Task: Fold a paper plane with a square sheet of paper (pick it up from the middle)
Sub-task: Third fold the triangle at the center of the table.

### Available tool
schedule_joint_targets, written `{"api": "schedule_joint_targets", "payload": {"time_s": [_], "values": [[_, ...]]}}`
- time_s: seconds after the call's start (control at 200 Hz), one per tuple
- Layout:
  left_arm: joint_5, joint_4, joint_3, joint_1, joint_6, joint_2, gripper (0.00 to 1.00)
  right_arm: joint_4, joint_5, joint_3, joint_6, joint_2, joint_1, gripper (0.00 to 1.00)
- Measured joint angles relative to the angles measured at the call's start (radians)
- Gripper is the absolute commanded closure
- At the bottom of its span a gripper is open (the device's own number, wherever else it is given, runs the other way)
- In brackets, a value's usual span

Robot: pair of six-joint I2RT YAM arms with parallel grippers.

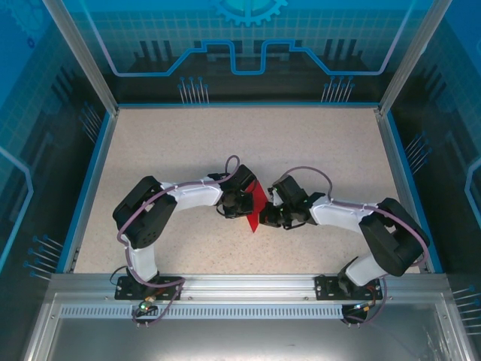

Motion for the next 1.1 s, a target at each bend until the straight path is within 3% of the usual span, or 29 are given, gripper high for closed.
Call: {"api": "schedule_joint_targets", "payload": {"time_s": [0.385,1.1], "values": [[0.0,0.001,-0.001,0.0,0.0,0.0,1.0,0.122,-0.038,-0.018,0.069,0.042,0.034,1.0],[-0.005,0.0,-0.001,-0.001,-0.001,0.0,1.0,0.165,-0.057,-0.035,0.084,0.104,0.064,1.0]]}}
